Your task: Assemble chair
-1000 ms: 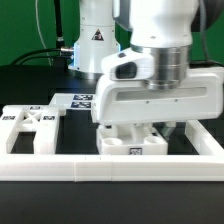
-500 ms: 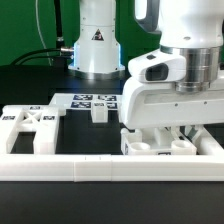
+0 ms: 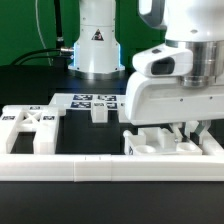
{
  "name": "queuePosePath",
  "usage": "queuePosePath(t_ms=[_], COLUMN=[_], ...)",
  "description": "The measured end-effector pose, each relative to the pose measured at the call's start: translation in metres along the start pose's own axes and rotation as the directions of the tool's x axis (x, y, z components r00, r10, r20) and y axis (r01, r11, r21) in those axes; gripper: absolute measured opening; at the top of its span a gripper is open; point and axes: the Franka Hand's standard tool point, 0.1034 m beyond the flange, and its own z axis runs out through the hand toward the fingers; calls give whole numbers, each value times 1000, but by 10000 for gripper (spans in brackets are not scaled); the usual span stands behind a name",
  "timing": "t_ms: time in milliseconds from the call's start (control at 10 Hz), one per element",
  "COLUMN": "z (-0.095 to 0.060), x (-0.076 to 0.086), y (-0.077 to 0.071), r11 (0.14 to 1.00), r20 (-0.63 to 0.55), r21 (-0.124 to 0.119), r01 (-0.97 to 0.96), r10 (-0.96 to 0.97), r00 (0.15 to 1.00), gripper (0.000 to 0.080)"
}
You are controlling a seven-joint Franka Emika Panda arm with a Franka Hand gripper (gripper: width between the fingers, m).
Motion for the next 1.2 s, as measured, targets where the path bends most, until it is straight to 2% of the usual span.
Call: queuePosePath(t_ms=[100, 200, 300, 400, 500, 600, 800, 900, 1200], z=[-7, -16, -27, -41, -50, -58, -66, -65, -64], x=[1, 3, 5, 8, 10, 4, -25, -39, -36], y=[3, 2, 0, 0, 4, 14, 37, 44, 42], r11=[1000, 1000, 1000, 1000, 1000, 999, 999, 999, 999], r20=[3, 0, -1, -6, -16, -20, -25, -30, -27], r21=[-4, -3, -2, -1, -3, -5, -18, -24, -23], r01=[-3, -2, 0, -2, 22, 37, 31, 33, 38], r10=[3, 2, 0, 2, -22, -37, -32, -34, -39], r00=[1000, 1000, 1000, 1000, 1000, 999, 999, 999, 999], gripper=[259, 259, 461, 584, 584, 636, 647, 647, 648])
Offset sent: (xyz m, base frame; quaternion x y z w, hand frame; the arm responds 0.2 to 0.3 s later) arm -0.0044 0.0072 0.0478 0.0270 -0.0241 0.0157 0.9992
